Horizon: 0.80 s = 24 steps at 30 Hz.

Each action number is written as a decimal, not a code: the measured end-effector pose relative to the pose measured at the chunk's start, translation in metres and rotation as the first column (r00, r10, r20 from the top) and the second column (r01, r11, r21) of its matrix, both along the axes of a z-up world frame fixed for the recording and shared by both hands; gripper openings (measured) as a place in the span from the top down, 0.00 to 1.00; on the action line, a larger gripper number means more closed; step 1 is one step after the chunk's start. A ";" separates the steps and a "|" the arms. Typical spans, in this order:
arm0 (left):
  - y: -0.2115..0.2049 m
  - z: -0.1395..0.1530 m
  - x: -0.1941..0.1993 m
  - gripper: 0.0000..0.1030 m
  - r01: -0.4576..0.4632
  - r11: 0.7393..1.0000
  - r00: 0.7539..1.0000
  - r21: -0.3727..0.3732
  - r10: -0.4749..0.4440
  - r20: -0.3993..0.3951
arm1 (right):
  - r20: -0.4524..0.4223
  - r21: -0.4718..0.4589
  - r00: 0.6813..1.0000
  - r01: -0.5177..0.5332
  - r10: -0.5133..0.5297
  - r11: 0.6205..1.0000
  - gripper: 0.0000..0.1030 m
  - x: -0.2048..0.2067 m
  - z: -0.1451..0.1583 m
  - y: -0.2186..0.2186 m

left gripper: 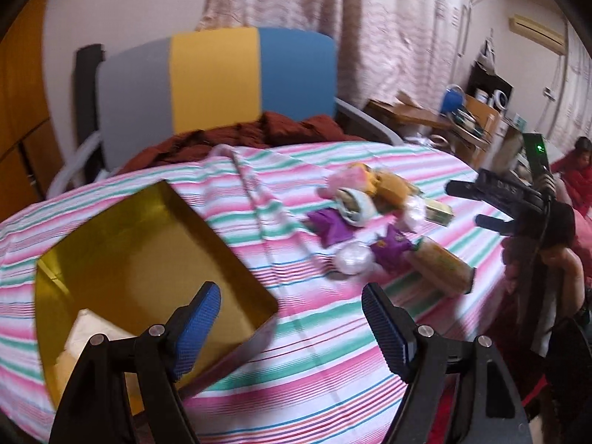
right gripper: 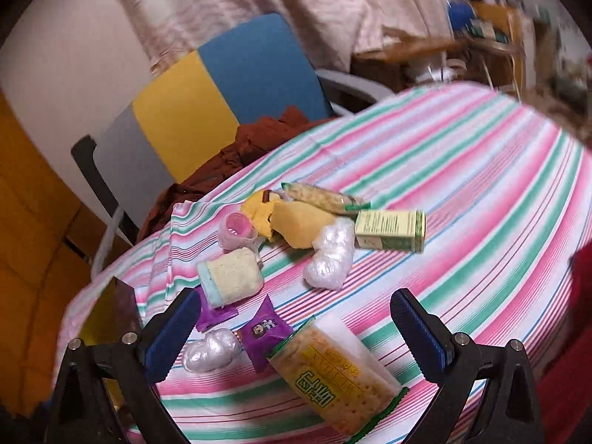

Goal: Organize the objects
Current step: 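Move both tools back over the items on the tablecloth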

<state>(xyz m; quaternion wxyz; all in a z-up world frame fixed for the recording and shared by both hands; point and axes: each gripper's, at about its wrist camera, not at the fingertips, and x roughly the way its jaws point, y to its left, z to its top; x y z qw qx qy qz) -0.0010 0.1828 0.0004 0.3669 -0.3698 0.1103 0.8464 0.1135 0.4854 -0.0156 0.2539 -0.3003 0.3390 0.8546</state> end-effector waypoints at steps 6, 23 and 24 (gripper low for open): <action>0.049 -0.014 0.000 0.24 0.080 0.995 0.997 -0.052 -0.079 0.021 | -0.059 -0.081 0.998 -0.005 0.000 0.997 0.00 0.005 -0.004 0.008; 0.150 -0.079 -0.042 0.34 0.188 0.961 0.979 -0.204 -0.168 0.113 | -0.101 -0.182 0.994 -0.060 0.042 0.981 0.00 -0.001 -0.010 0.013; 0.152 -0.083 -0.045 0.42 0.190 0.959 0.978 -0.210 -0.168 0.120 | -0.098 -0.181 0.994 -0.064 0.047 0.981 0.00 -0.003 -0.011 0.013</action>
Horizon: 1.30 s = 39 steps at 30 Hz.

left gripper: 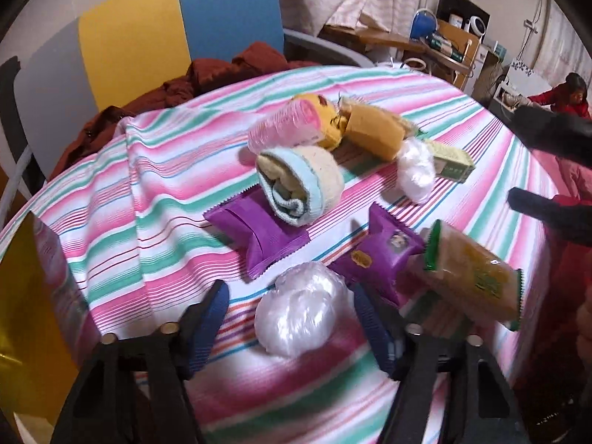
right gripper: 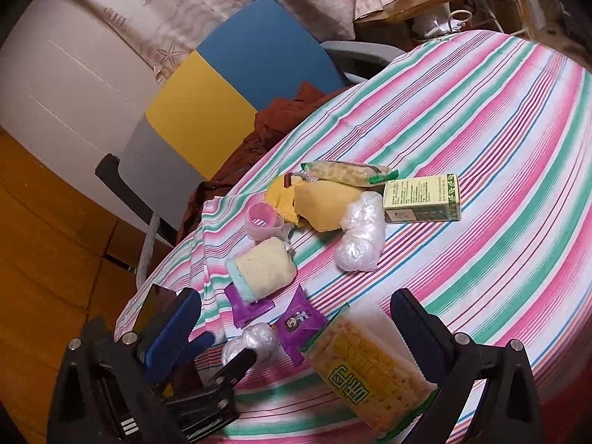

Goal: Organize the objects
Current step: 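Move both tools back over the items on the tablecloth, then grasp the clear plastic-wrapped ball with the left tool while the right grasps a purple packet, then lower the plastic ball into the gold tray while the right tool releases the purple packet there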

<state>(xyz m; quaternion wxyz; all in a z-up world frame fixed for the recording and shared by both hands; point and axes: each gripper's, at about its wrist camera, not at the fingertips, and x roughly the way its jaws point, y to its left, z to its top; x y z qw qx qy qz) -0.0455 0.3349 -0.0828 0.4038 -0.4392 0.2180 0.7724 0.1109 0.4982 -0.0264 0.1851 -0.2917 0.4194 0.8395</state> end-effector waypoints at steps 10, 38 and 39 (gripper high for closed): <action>-0.020 -0.003 0.018 0.63 0.013 0.998 1.000 0.057 -0.012 -0.004 | 0.053 0.016 0.998 -0.028 0.027 0.999 0.00 -0.009 -0.005 -0.004; -0.154 0.075 0.036 0.63 -0.166 0.935 0.985 0.312 0.170 0.015 | 0.599 0.221 0.722 -0.564 0.346 0.796 0.44 -0.122 -0.063 -0.070; -0.156 0.075 0.035 0.63 -0.174 0.933 0.984 0.314 0.179 0.015 | 0.594 0.225 0.728 -0.560 0.343 0.798 0.45 -0.122 -0.061 -0.069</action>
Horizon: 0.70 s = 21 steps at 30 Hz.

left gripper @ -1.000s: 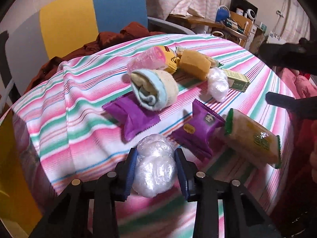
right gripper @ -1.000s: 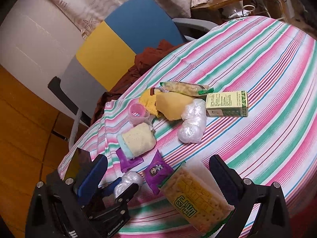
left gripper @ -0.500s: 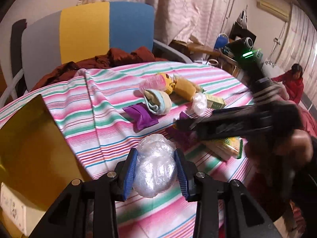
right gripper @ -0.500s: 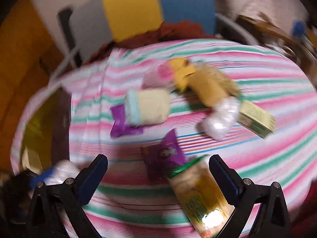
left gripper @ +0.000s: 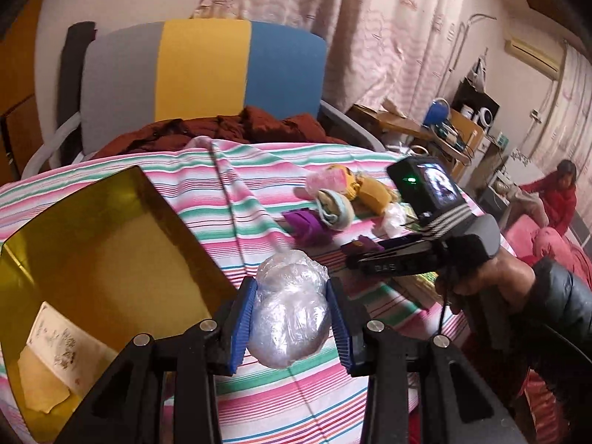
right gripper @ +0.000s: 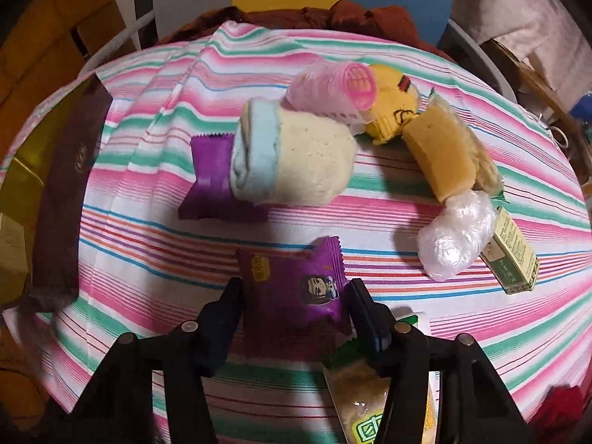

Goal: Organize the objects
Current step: 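Lower the plastic ball into the gold tray while the right tool releases the purple packet there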

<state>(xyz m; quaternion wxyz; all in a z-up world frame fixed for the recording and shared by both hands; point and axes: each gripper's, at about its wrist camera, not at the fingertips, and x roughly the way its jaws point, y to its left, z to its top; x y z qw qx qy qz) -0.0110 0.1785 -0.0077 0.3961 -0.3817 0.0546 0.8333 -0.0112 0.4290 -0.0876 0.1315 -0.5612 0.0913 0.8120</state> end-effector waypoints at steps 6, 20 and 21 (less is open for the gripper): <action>-0.025 0.007 -0.010 0.63 -0.066 0.997 0.998 0.028 0.067 -0.006 | -0.090 0.008 0.996 -0.013 0.014 1.000 0.45 0.009 0.027 -0.010; -0.141 0.018 -0.091 0.56 -0.423 0.906 0.905 0.006 0.422 -0.058 | -0.344 -0.077 0.903 -0.301 0.258 0.950 0.45 -0.018 0.105 -0.149; -0.150 0.017 -0.099 0.47 -0.447 0.894 0.893 -0.001 0.446 -0.061 | -0.347 -0.082 0.897 -0.320 0.274 0.944 0.43 -0.021 0.105 -0.158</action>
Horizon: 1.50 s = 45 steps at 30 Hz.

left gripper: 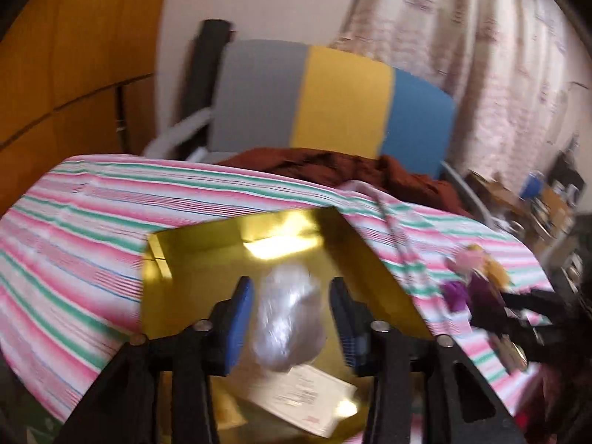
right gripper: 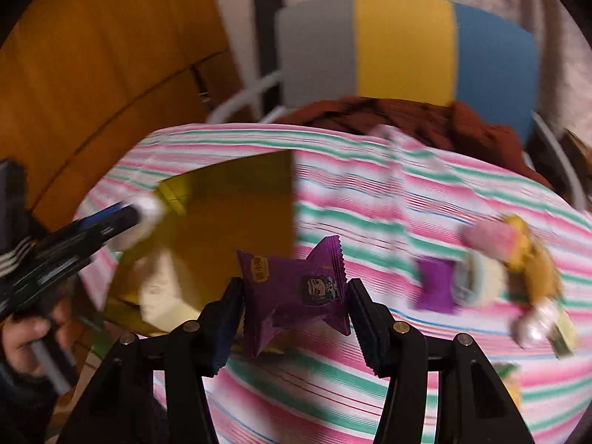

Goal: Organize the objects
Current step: 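Lower the plastic ball into the gold tray while the right tool releases the purple packet there, then move both tools back toward the remaining items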

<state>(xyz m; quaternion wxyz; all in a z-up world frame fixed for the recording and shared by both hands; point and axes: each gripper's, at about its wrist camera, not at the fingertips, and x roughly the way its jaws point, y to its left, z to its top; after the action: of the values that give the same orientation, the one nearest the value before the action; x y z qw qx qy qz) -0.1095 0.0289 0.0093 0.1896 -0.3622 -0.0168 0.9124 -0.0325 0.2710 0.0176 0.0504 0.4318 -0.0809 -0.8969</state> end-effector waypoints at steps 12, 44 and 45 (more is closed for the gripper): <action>-0.055 -0.011 0.011 0.40 -0.165 0.986 0.986 0.023 0.164 0.013 | 0.034 -0.001 0.985 -0.171 0.171 0.985 0.12 -0.006 -0.014 -0.082; 0.013 -0.009 0.082 0.40 0.010 0.995 1.000 -0.098 -0.013 -0.025 | -0.082 0.048 0.992 0.100 -0.096 0.994 0.00 0.055 -0.018 -0.032; 0.017 -0.009 0.083 0.40 0.024 0.994 0.999 -0.103 -0.026 -0.023 | -0.081 0.046 0.991 0.107 -0.103 0.993 0.00 0.056 -0.018 -0.028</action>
<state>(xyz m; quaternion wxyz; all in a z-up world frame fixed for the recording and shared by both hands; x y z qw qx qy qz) -0.0266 0.0464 0.0000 0.1824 -0.3607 0.0370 0.9139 0.0234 0.2431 -0.0008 -0.0048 0.3925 -0.0787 -0.9164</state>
